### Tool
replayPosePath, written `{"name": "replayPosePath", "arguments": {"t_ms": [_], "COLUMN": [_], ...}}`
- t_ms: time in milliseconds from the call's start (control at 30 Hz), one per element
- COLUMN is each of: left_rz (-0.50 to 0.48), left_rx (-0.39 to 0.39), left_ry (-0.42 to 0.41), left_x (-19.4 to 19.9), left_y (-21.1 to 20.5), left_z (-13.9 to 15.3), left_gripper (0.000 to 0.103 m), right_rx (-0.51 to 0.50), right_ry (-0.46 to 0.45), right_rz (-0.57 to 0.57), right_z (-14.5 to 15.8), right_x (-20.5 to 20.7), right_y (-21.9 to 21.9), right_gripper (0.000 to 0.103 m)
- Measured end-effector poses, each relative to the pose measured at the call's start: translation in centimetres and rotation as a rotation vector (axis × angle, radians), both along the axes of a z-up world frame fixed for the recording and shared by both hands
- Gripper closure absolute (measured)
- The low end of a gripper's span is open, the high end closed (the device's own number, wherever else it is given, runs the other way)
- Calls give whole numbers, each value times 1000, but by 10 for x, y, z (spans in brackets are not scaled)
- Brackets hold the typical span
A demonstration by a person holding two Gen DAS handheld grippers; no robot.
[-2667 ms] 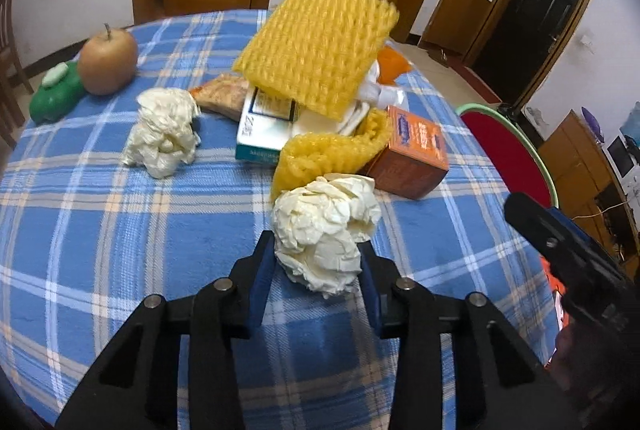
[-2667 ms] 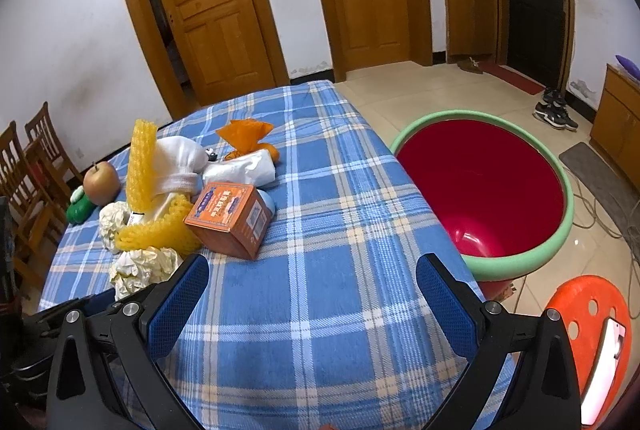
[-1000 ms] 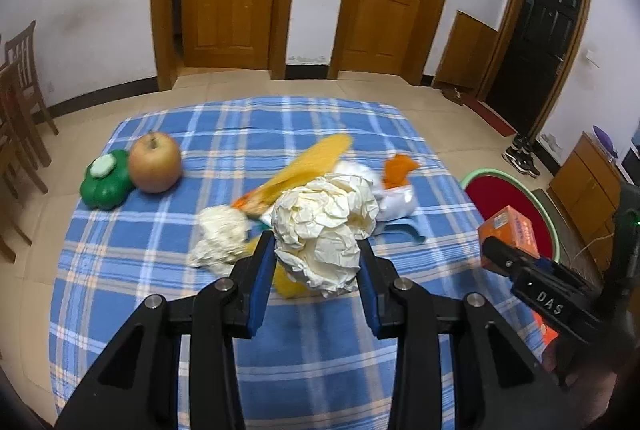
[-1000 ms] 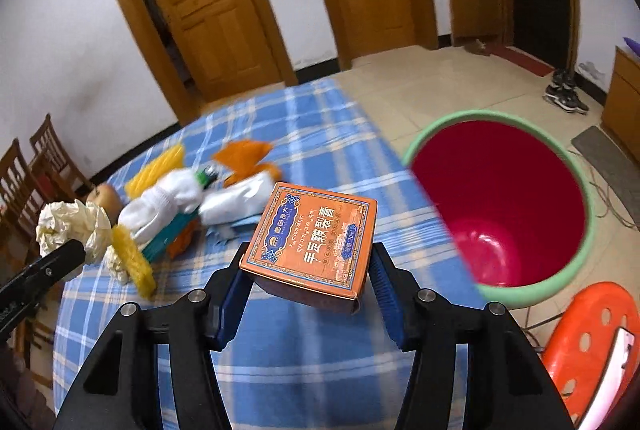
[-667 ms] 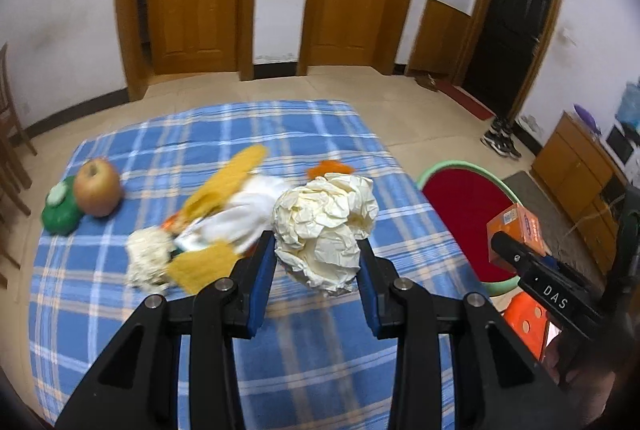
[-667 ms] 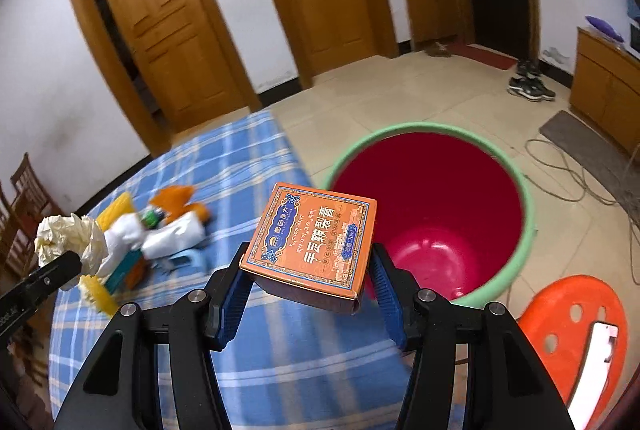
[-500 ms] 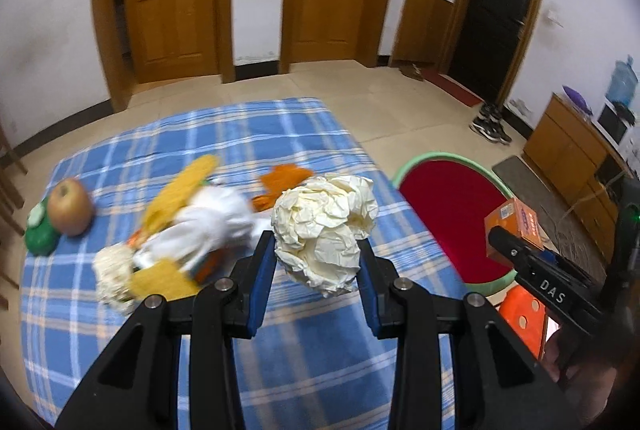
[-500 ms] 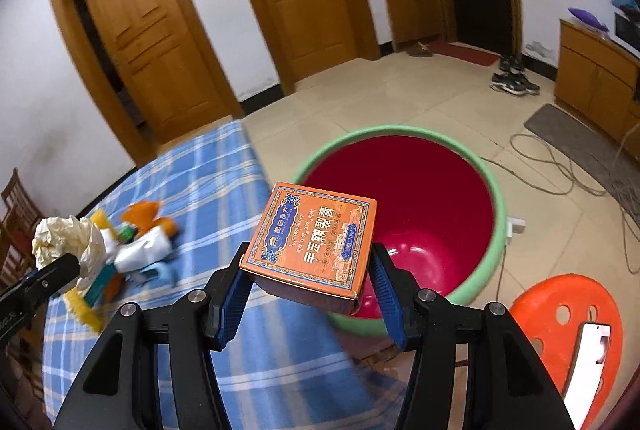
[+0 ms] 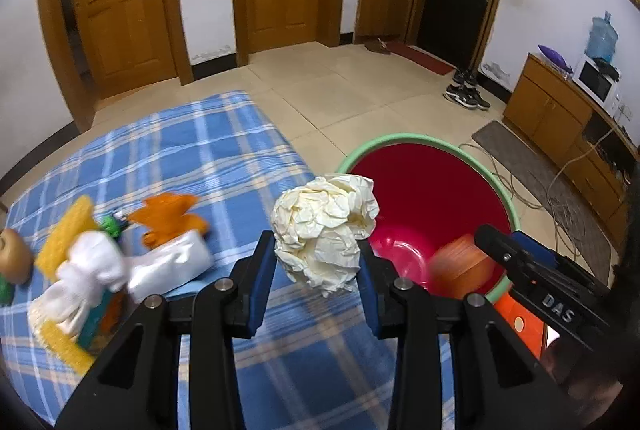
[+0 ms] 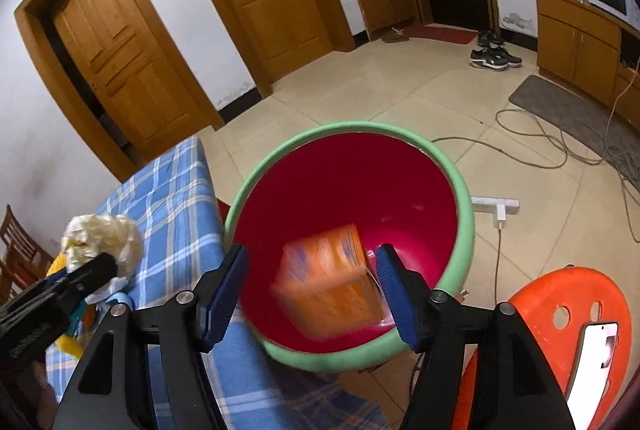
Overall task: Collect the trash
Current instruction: 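Carry the paper ball and box over the red bucket and open both tools, then move both open tools back over the table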
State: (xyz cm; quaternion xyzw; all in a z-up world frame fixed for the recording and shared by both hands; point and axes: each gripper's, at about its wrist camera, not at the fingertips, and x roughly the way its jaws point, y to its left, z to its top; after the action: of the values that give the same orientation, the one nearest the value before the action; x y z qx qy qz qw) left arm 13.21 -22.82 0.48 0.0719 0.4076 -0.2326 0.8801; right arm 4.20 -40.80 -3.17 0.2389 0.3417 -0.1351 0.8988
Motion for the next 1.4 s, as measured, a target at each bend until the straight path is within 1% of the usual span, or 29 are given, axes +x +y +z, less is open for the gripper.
{"name": "replayPosePath", "arguments": {"t_ms": [167, 333, 433, 467, 500, 567, 700, 867, 1033, 1200, 1400], "left_rz": [-42, -80, -97, -97, -94, -91, -93, -75, -57, -41, -36], "left_rx": [26, 42, 45, 47, 49, 51, 56, 56, 21, -15, -17], "left_ry": [13, 29, 38, 39, 37, 27, 29, 28, 8, -1, -9], "left_x": [6, 12, 13, 14, 14, 12, 12, 15, 13, 5, -7], "left_y": [-27, -51, -61, -63, -64, -65, -66, -59, -47, -35, -22], "left_z": [-11, -23, -27, -28, -28, -28, -29, -28, -15, -2, 7], "left_gripper": [64, 64, 53, 45, 40, 37, 36, 36, 36, 36, 36], "right_rx": [48, 73, 76, 75, 74, 72, 64, 45, 50, 35, 27], "right_ry": [-14, -19, -15, -13, -12, -12, -11, -3, 7, 3, 13], "right_rz": [-51, -89, -102, -107, -110, -114, -117, -95, -80, -75, -47], "right_z": [1, 0, -1, -1, -1, -1, 2, 0, -2, 6, 15], "right_x": [-14, -24, -28, -28, -30, -31, -30, -27, -23, -28, -32], "right_y": [-11, -19, -21, -22, -22, -23, -24, -20, -15, -8, 5], "right_gripper": [36, 36, 36, 36, 36, 36, 36, 36, 36, 36, 36]}}
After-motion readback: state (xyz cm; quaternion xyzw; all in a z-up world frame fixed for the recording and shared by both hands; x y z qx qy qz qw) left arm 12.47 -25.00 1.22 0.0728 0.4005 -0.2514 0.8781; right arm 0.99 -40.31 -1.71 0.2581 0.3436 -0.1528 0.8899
